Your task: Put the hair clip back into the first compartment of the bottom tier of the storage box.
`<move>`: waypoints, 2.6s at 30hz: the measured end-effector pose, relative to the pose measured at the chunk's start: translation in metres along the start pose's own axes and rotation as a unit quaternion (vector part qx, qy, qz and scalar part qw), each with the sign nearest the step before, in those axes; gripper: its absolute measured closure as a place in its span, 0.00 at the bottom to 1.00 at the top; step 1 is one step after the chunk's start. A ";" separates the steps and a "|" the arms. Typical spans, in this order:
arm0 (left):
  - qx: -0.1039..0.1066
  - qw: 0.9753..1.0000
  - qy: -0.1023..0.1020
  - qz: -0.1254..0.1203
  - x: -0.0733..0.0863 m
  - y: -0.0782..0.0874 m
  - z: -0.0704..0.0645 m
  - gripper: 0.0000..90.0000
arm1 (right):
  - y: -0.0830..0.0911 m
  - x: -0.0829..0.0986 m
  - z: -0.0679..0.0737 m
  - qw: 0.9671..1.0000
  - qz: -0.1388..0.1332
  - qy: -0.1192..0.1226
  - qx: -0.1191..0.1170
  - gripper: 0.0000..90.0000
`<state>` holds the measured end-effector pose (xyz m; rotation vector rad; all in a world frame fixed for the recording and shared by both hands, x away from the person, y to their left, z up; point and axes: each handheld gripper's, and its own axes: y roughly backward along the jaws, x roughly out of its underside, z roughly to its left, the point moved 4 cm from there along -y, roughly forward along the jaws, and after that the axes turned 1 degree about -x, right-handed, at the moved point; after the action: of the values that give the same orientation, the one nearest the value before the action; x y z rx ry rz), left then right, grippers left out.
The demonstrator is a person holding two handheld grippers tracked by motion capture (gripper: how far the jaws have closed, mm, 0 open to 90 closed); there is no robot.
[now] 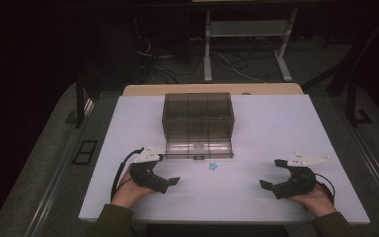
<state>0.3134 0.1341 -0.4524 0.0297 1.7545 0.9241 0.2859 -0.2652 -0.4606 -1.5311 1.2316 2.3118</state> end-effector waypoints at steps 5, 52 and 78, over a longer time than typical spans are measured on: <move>-0.001 1.000 0.000 -0.006 0.000 0.000 0.000 0.00 | -0.001 0.001 0.000 1.000 -0.001 0.001 -0.001 0.00; 0.025 0.998 0.003 -0.049 -0.018 -0.010 -0.010 0.29 | -0.001 0.002 0.005 1.000 -0.008 0.002 -0.004 0.00; 0.027 0.998 -0.002 -0.058 -0.033 -0.026 -0.015 0.40 | -0.001 0.001 0.007 1.000 -0.009 0.007 -0.004 0.00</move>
<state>0.3249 0.0930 -0.4396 -0.0338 1.7580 0.7924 0.2814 -0.2601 -0.4609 -1.5583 1.2073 2.3008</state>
